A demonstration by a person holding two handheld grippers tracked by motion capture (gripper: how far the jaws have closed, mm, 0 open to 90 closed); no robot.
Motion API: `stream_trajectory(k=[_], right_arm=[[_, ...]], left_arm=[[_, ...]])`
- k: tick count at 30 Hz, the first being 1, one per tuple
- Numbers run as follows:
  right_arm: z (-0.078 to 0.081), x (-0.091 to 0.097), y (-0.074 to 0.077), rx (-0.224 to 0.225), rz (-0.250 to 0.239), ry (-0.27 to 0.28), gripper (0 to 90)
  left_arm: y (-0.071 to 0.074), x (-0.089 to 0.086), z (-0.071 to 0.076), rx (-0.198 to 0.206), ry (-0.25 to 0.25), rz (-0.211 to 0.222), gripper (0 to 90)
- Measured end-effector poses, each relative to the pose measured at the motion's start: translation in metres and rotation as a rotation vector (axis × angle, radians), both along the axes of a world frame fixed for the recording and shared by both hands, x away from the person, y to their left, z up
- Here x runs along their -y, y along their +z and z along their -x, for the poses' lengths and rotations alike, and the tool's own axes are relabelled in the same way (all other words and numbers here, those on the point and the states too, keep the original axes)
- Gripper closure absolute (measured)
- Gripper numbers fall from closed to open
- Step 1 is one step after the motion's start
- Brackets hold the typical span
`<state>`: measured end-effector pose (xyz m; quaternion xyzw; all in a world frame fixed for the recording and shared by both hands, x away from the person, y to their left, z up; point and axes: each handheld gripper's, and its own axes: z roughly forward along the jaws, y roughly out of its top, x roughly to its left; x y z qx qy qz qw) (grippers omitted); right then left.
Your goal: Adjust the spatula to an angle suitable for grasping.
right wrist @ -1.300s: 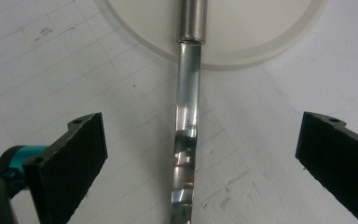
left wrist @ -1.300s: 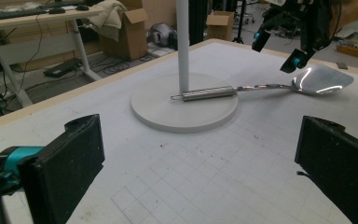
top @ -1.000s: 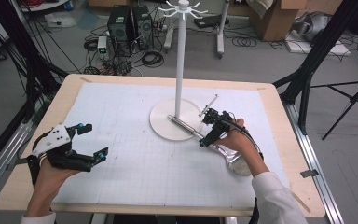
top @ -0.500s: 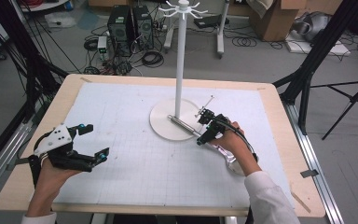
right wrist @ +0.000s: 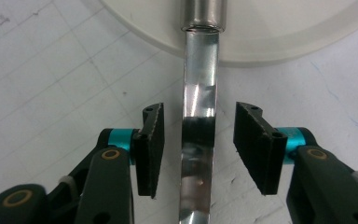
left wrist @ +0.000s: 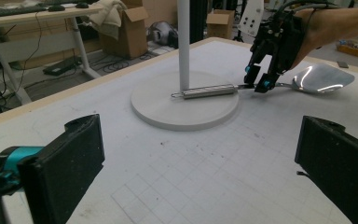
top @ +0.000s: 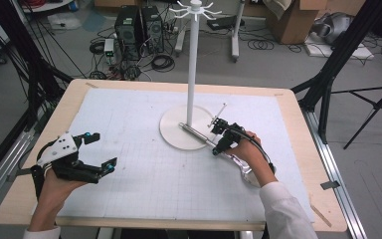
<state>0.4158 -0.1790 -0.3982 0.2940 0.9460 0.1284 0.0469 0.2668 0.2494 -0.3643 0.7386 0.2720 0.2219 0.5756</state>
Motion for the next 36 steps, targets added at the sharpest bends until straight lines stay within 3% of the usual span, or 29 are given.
stream_trajectory(k=[4,5,13,18,23,29,36], right_arm=[[-0.0006,-0.0016,-0.0018,0.0,0.003,0.003,57.7],[-0.0005,-0.002,-0.0021,0.016,0.013,0.004,62.0],[-0.0015,-0.0018,-0.0036,0.017,0.012,-0.005,65.4],[-0.0023,-0.0044,-0.0051,-0.004,0.003,-0.008,72.5],[-0.003,-0.004,-0.0052,-0.02,-0.002,-0.025,73.9],[-0.0005,-0.0069,-0.0047,-0.029,-0.004,0.017,74.5],[0.0051,-0.0091,-0.0005,-0.009,0.001,0.068,74.7]], left_arm=[[0.0003,0.0003,0.0005,0.001,0.0,0.003,1.7],[0.0004,0.0,0.0005,0.002,-0.001,0.002,1.7],[0.0003,-0.0007,0.0002,0.002,0.001,0.001,1.7],[0.0001,0.0005,0.0005,0.002,0.0,0.002,1.7],[0.0002,0.0006,0.0006,0.002,-0.003,0.0,1.8],[0.0004,-0.0005,0.0006,0.004,0.003,0.003,1.7],[0.0,0.0001,0.0003,0.0,0.0,-0.001,1.7]])
